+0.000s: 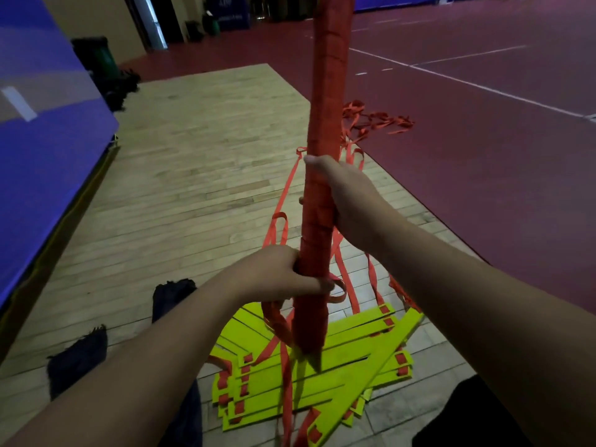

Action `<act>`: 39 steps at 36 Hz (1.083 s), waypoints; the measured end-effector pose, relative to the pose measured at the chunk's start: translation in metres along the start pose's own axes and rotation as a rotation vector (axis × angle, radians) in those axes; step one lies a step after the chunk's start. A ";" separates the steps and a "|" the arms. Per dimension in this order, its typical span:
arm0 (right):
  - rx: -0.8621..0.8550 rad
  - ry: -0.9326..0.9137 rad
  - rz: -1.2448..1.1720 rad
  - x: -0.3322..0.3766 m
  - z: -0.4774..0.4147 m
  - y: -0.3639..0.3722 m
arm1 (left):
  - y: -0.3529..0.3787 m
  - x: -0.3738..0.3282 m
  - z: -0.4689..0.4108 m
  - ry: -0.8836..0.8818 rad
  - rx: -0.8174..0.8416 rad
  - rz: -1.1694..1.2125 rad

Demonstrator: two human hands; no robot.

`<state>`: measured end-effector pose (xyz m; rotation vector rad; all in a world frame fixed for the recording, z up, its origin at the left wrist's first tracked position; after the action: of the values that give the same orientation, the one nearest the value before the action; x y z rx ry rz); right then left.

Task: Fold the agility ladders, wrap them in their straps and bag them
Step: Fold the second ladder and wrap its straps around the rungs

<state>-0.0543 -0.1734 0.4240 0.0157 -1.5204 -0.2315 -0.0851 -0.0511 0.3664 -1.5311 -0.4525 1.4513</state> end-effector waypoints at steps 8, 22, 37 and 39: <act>0.254 0.158 -0.455 0.012 0.005 -0.005 | -0.003 -0.009 0.016 0.072 0.263 0.626; 0.112 -0.104 0.059 0.002 0.002 -0.008 | 0.006 -0.007 0.008 0.002 0.349 0.101; 0.178 0.094 -0.353 -0.006 -0.008 -0.010 | 0.001 -0.006 0.003 -0.012 0.043 0.395; 0.302 0.181 -0.385 -0.012 -0.003 -0.005 | 0.004 -0.013 0.007 0.001 0.087 0.468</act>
<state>-0.0522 -0.1771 0.4109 0.5589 -1.3498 -0.2956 -0.0953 -0.0607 0.3716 -1.6349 -0.0235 1.7964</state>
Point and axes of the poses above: each hand's wrist, its own z-axis away from the middle knuckle, its own y-axis out of the palm, x = y × z, the point moved 5 cm from there along -z, towards the middle knuckle, and after that the axes turned 10 degrees about -x, right-handed, at the moved point
